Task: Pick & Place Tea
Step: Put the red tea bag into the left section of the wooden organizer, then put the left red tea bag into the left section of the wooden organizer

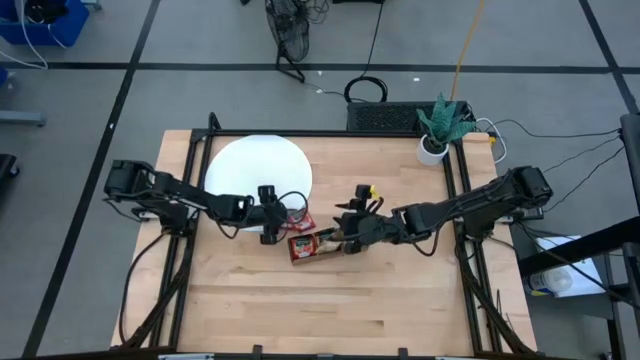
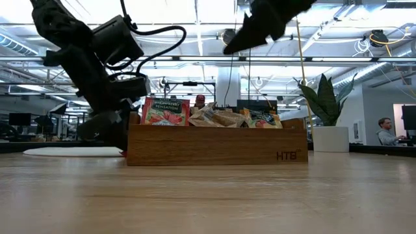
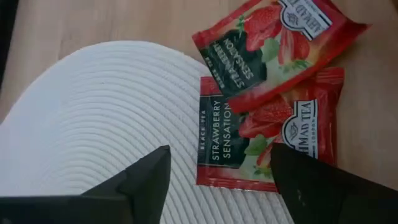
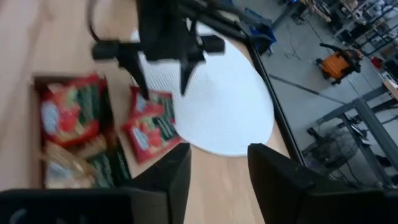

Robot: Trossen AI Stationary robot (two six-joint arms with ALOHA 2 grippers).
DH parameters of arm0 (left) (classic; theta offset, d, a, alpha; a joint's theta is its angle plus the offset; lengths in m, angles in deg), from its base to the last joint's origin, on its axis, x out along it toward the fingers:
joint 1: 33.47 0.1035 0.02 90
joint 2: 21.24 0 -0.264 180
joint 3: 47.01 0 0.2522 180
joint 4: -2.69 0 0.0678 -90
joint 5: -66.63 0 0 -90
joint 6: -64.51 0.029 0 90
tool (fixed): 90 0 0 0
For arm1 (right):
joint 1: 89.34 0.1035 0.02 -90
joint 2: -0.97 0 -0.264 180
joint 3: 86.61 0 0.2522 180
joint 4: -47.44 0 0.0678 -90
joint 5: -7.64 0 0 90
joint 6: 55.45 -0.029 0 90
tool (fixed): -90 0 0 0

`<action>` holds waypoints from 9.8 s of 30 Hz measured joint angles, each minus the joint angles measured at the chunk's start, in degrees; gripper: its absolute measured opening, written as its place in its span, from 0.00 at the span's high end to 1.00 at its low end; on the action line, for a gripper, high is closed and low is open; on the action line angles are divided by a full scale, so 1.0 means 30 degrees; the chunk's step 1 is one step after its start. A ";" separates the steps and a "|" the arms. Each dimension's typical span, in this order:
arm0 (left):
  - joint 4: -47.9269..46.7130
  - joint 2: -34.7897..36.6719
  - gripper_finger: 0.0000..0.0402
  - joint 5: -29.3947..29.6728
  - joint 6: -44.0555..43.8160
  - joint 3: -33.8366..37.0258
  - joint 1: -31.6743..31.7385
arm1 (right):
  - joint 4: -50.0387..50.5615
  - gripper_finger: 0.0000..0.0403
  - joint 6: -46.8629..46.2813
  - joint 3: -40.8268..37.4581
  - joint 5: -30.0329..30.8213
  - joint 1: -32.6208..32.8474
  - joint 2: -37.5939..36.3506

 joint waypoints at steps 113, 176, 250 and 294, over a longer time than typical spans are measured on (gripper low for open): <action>0.0254 0.4485 0.85 0.8351 0.0663 -0.2820 -0.6032 | -1.1190 1.00 -0.0713 -0.2074 -1.2548 -0.6212 0.1755; 0.5548 0.3119 1.00 1.4730 1.5807 -0.2790 -0.7285 | -1.9834 0.53 -1.3802 -0.2168 -2.0005 -0.9794 0.5383; 0.6685 0.5378 0.55 -0.0526 0.0022 -0.2776 -0.1761 | -1.0216 1.00 0.0821 -0.2168 -1.1528 -0.5000 0.0676; 2.1257 -0.1225 1.00 0.3571 -0.3052 0.3650 -0.8442 | -0.9320 0.99 -0.1328 -0.2173 -1.1510 -0.5007 0.0166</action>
